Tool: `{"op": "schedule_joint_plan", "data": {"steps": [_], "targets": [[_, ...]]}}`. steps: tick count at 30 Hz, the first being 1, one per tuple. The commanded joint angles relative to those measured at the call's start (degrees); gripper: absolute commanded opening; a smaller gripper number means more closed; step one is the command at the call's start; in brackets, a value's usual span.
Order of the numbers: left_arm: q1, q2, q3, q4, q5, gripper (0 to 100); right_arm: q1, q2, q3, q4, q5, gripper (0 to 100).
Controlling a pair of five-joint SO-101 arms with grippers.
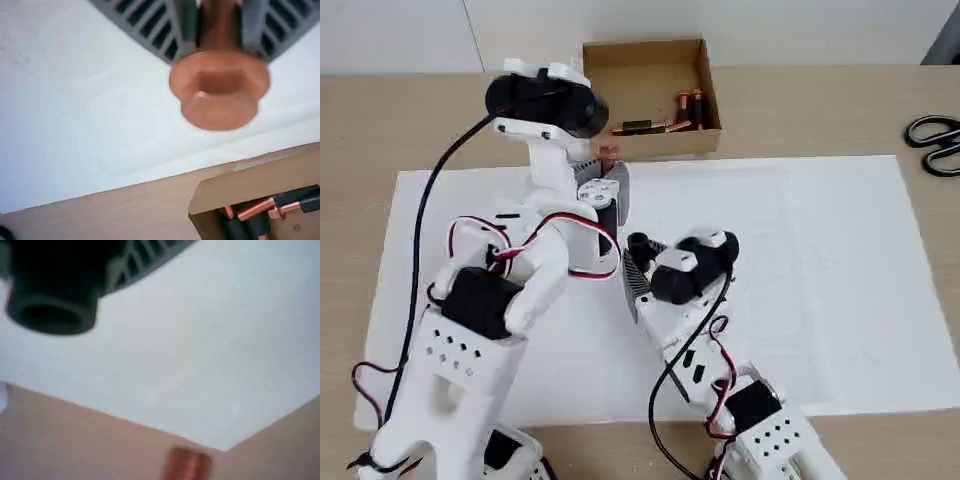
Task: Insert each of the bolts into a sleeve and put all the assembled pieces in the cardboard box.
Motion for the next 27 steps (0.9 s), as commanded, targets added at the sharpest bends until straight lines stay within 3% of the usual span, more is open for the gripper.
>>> {"op": "schedule_joint_plan", "data": {"steps": [1,14,20,27], "targets": [[-0.3,-1.8,0.6,-4.7,0.4,0,-0.4,-1.2,0.2,-4.2,-0.2,0.4],[0.2,-2.0,8.1,-14.5,8.1,0,-0.4,-1.1,0.4,-3.9,-0.5,0.4],[4.2,-6.7,11.9,-17.3,7.5,0,-0.2,-0.8,0.4,-3.9,-0.5,0.4],[5.3,-15.6,22.7,-23.3,1.0,0,-0.2,-0.7,0.4,-3.9,-0.5,0.4]]}}
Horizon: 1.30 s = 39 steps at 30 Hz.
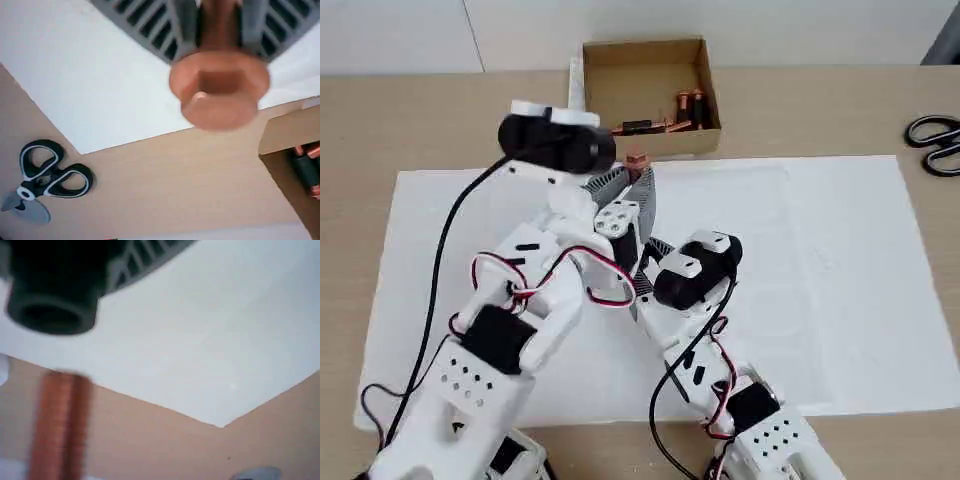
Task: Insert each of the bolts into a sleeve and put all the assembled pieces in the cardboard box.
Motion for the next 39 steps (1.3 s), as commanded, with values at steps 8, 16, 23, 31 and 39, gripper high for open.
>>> {"op": "schedule_joint_plan", "data": {"steps": [8,16,23,31,39], "targets": [[0.2,-9.5,10.1,-6.6,-2.0,0,-0.3,-0.7,0.3,-1.0,-0.4,0.4],[0.1,-9.5,10.1,-8.4,-2.0,0,-0.4,-1.0,0.5,-1.0,-0.4,0.4],[-0.4,-9.5,10.1,-8.4,-2.0,0,-2.5,-1.1,1.2,-1.2,-0.2,0.4],[-1.7,-9.5,11.4,-8.4,-1.9,0,-2.4,-1.1,1.2,-1.5,-0.1,0.4],[-1.7,-9.8,13.8,-9.1,-1.9,0,-2.4,-1.1,1.2,-1.5,-0.1,0.4]]}}
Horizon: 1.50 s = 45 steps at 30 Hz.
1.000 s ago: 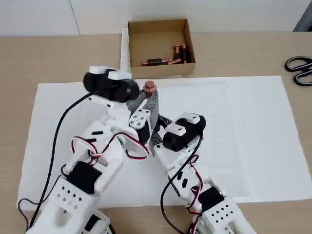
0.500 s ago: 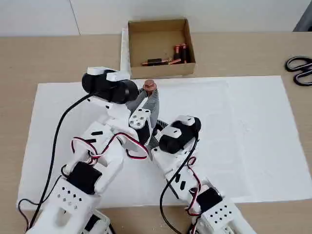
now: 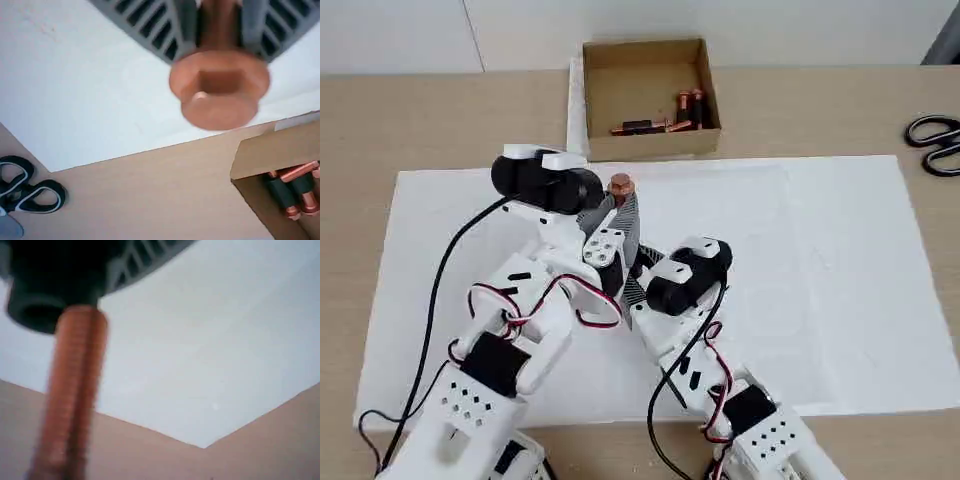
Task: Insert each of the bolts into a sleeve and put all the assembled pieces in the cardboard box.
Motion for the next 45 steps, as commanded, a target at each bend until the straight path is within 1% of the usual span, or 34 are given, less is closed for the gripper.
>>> {"op": "schedule_joint_plan", "data": {"steps": [1,4,9,45], "targets": [[-0.4,-1.8,-0.2,-2.8,-0.4,0,-0.3,-1.1,-0.4,-1.5,-0.1,0.4],[-1.5,-1.8,0.8,-4.7,-0.4,0,-0.3,-1.1,-0.4,-1.5,-0.1,0.4],[-1.5,-1.8,3.5,-7.7,-0.4,0,-0.3,-1.1,-0.4,-1.5,-0.1,0.4],[-1.1,-1.9,3.2,-7.9,-0.2,0,-0.4,-1.1,-0.4,-1.1,-0.1,0.4]]}}
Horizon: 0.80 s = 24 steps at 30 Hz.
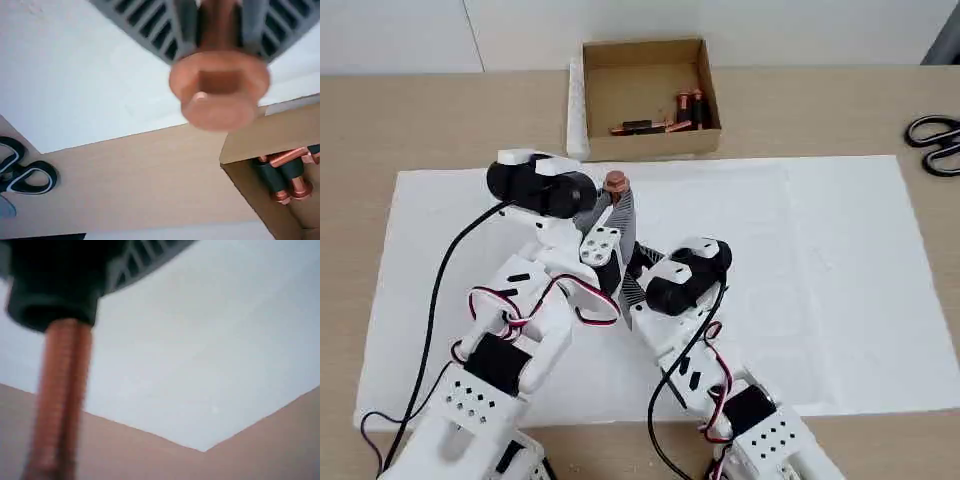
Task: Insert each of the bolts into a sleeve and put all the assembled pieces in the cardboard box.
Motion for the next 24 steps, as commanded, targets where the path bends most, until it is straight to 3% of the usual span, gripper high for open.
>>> {"op": "schedule_joint_plan", "data": {"steps": [1,24], "targets": [[0.2,-1.9,-1.1,-2.5,-0.2,0,-0.4,-1.1,-0.5,-1.1,-0.1,0.4],[0.9,-1.9,-0.1,-0.7,1.5,0,-0.1,-1.1,-0.5,-1.1,-0.1,0.4]]}}
